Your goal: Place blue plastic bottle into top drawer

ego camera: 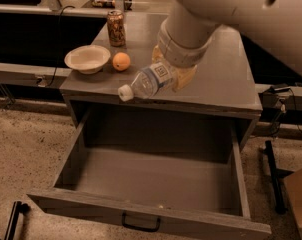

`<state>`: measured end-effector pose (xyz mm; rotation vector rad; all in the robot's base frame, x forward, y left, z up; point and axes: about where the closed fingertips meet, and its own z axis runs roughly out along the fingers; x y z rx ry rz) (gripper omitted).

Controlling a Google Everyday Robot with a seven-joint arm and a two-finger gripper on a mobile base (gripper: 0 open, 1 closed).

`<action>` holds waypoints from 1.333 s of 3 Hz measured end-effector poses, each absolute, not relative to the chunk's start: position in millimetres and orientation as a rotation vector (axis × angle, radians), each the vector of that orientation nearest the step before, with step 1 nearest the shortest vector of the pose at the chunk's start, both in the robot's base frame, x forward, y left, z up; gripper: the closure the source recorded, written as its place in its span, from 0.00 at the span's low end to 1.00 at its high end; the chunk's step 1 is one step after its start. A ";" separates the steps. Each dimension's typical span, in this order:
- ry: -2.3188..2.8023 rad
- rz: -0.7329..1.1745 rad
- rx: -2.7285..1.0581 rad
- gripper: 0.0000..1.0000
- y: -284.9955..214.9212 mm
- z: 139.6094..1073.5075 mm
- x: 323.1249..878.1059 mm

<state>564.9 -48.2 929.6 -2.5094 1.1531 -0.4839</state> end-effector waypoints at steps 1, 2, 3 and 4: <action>1.227 -0.447 -2.507 1.00 -44.0 898.3 552.3; 1.256 -0.429 -2.489 1.00 -45.6 896.7 553.2; 1.393 -0.437 -2.560 1.00 -57.2 868.5 543.7; 1.660 -0.437 -2.637 1.00 -66.7 837.2 526.7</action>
Offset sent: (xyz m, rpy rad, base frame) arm -0.0085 0.0014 -0.0355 0.0426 0.0641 -0.0944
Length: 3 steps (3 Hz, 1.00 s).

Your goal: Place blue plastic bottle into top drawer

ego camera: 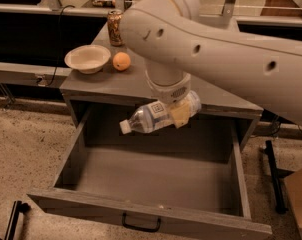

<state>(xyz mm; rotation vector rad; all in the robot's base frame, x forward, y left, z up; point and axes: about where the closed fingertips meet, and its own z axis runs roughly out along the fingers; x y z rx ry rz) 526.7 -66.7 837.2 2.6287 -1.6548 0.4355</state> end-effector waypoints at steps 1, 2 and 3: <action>-1.810 0.247 2.488 1.00 -68.8 807.1 517.0; -1.821 0.222 2.492 1.00 -63.9 805.7 514.2; -1.943 0.161 2.417 1.00 -77.7 772.6 501.1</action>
Offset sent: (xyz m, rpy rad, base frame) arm -0.0072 -0.0041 -0.0247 0.0179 0.0931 -0.1183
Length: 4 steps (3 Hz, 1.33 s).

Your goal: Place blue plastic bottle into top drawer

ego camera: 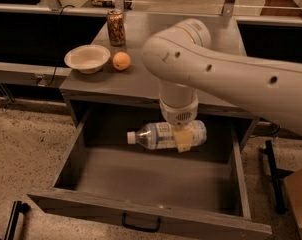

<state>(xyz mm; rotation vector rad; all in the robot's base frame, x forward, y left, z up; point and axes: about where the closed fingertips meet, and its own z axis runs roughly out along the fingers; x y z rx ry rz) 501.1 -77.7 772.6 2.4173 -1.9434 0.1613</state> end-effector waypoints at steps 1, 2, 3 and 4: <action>-2.094 0.106 2.319 1.00 -86.0 731.6 486.5; -2.157 0.100 2.265 1.00 -89.1 704.6 479.4; -2.117 0.144 2.248 1.00 -87.5 686.1 475.5; -2.130 0.104 2.237 1.00 -91.1 673.3 475.6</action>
Offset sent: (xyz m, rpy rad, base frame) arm -0.0285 -0.0137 -0.0992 0.0564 0.0070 -0.2273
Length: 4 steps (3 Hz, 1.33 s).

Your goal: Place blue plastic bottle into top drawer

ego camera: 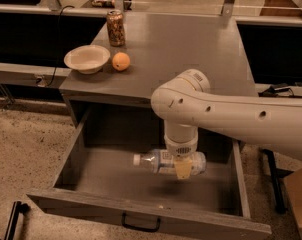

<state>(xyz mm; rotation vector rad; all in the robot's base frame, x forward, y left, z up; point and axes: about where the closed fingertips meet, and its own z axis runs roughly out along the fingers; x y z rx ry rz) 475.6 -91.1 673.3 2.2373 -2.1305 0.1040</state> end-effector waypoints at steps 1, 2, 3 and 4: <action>-2.225 -0.065 2.228 0.82 -101.0 652.0 473.4; -2.248 -0.143 2.232 0.59 -106.8 634.0 469.8; -2.246 -0.143 2.231 0.34 -107.0 633.4 469.3; -2.245 -0.144 2.230 0.13 -107.6 632.7 468.5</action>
Offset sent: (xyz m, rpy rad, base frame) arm -0.0064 -0.0240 -0.0606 0.2097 0.0686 -0.0563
